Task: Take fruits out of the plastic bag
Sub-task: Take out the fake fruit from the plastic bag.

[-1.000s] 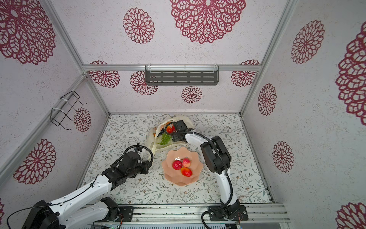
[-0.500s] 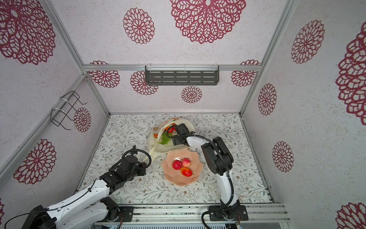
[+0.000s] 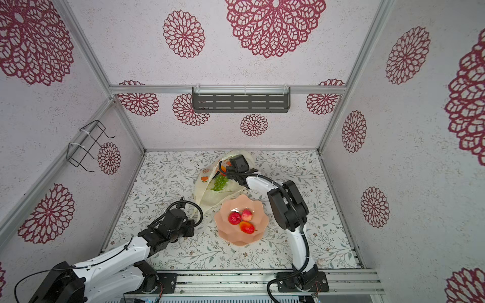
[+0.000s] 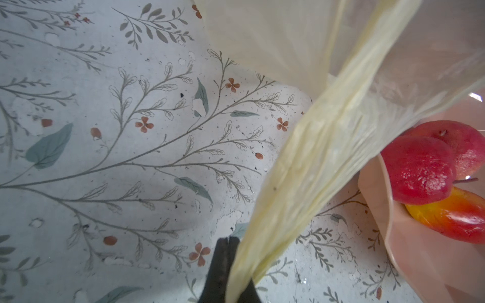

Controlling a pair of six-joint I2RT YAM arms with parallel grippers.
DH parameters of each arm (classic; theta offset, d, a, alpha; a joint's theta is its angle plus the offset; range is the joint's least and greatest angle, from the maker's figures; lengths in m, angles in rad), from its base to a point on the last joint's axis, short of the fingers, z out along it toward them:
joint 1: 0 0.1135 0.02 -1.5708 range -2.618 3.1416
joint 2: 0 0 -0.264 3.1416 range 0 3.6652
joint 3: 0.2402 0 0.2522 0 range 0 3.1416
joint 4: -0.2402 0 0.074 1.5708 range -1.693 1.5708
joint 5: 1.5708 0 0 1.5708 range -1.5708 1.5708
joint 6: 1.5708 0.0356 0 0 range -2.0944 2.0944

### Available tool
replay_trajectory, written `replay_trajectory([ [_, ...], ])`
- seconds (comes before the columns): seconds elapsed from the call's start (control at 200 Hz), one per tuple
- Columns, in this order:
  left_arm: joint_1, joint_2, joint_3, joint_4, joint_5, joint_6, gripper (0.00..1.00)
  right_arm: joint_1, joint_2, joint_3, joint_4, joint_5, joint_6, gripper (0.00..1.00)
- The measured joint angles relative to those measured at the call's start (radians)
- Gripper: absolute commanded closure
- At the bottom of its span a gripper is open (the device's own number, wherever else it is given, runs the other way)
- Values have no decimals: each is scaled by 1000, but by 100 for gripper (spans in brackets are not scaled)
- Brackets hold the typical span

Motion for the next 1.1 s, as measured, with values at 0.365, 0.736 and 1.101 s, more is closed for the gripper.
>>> replay_trajectory([
  [0.365,-2,-2,0,32,18,6,100,-30,45,-7,28,84,32,10],
  [0.736,-5,-25,0,42,22,6,100,-84,121,1,55,16,124,13],
  [1.101,-6,-28,0,45,22,6,100,-106,153,2,72,-57,190,17],
])
